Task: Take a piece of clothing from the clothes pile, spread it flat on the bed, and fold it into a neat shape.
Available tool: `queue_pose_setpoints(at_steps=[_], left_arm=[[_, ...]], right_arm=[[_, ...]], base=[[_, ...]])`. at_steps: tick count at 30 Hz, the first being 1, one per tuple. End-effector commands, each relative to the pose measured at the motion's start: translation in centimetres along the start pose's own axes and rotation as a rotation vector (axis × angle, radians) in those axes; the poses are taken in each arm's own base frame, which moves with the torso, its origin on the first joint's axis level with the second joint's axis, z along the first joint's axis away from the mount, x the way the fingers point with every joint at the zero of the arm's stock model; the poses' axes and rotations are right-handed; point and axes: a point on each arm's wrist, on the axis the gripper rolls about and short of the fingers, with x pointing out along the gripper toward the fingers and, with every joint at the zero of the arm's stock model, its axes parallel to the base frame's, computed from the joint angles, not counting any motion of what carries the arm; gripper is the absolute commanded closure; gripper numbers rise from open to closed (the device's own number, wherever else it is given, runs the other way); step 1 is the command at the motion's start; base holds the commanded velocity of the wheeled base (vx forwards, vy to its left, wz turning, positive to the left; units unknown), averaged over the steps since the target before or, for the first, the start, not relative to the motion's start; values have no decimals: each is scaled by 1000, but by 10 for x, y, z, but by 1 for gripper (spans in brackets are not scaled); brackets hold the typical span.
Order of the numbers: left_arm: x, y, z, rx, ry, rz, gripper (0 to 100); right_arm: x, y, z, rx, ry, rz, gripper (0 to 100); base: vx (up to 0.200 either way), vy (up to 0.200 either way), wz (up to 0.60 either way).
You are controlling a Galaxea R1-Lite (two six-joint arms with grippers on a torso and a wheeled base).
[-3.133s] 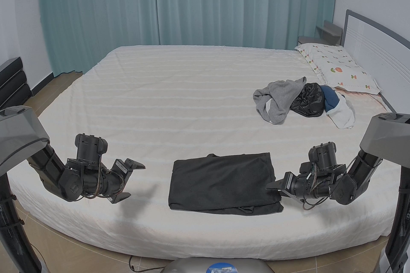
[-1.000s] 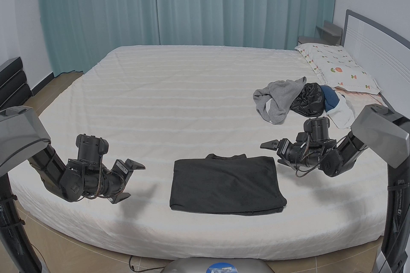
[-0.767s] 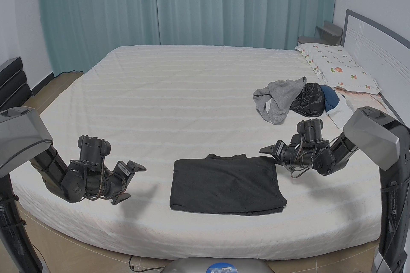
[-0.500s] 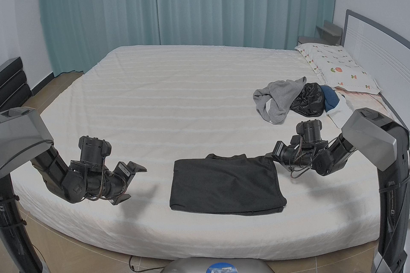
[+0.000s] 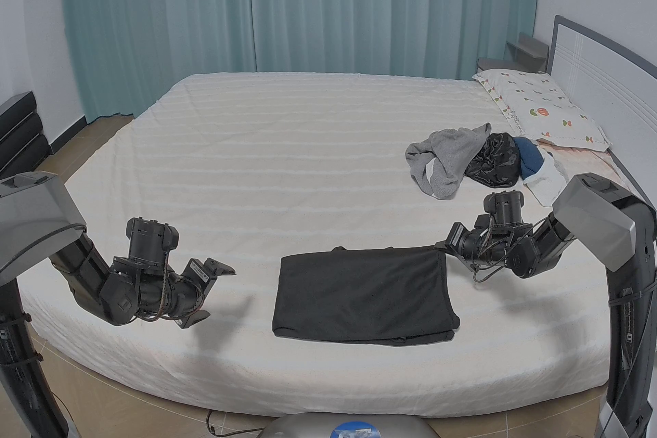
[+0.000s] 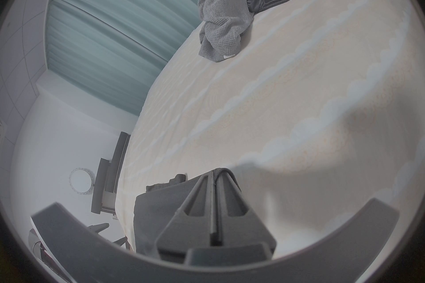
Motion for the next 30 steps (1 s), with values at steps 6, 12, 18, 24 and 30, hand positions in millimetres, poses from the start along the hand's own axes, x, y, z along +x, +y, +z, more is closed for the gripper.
queue_pose_setpoints(at_steps=[6, 12, 18, 24, 30], left_arm=[[1, 0, 0, -4, -1, -1, 0], [0, 0, 0, -2, -2, -2, 0], [0, 0, 0, -3, 0, 1, 0], [0, 0, 0, -1, 0, 1, 0], [0, 1, 0, -5, 1, 3, 0]], right_arm=[[3, -6, -3, 5, 10, -10, 0], [-21, 2, 6, 12, -10, 0, 0], [-69, 9, -18, 27, 69, -3, 0], [-108, 3, -64, 46, 198, -30, 0], [-114, -6, -85, 50, 220, -43, 0]], base=[[0, 0, 0], [0, 0, 0], [0, 0, 0], [0, 0, 0], [0, 0, 0]])
